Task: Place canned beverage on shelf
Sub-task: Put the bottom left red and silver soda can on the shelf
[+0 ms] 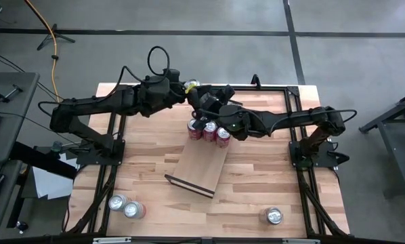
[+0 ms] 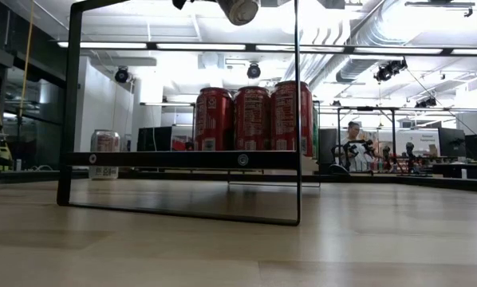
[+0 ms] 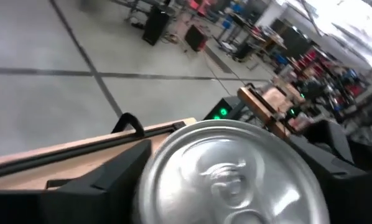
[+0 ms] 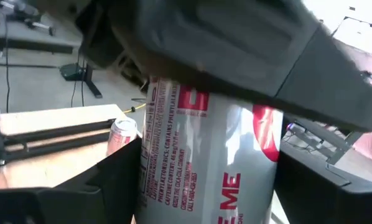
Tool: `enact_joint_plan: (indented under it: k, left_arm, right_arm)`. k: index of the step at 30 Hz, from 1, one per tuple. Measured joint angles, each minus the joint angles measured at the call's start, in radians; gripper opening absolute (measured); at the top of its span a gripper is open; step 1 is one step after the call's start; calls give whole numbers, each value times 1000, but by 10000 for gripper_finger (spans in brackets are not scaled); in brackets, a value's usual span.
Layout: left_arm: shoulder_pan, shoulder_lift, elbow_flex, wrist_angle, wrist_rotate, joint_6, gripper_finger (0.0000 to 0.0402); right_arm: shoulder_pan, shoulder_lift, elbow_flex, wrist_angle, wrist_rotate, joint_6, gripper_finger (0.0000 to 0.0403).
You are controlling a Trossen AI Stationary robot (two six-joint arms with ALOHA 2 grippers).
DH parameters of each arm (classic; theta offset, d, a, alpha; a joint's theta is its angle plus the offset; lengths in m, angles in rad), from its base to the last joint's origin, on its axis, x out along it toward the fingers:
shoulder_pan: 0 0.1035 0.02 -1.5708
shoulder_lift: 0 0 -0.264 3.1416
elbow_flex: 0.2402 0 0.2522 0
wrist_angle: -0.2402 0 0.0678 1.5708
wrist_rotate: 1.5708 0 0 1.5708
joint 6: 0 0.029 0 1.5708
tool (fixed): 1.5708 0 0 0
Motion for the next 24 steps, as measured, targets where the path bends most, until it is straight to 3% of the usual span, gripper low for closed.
enact_joint_plan:
  k: [5, 9, 12, 15, 18, 21, 24]
  left_arm:
    - [30, -55, 2, -33, 42, 107, 338]
    - [68, -128, 3, -130, 14, 183, 346]
    - [84, -198, -14, -179, -12, 277, 345]
    - [78, -281, -108, -144, 28, 357, 344]
    - [51, -364, -279, 0, 123, 383, 344]
    - [16, -441, -483, 227, 252, 391, 344]
    - [-19, -485, -638, 427, 339, 364, 344]
  right_arm:
    - [13, -14, -4, -81, 8, -25, 286]
    - [11, -66, -4, -244, 6, 48, 286]
    - [-5, -106, -3, -392, -57, 144, 286]
    - [-31, -140, -4, -506, -177, 207, 286]
    - [-68, -185, -46, -490, -316, 230, 286]
    - [-113, -239, -164, -361, -509, 258, 286]
    - [-156, -292, -299, -123, -718, 362, 286]
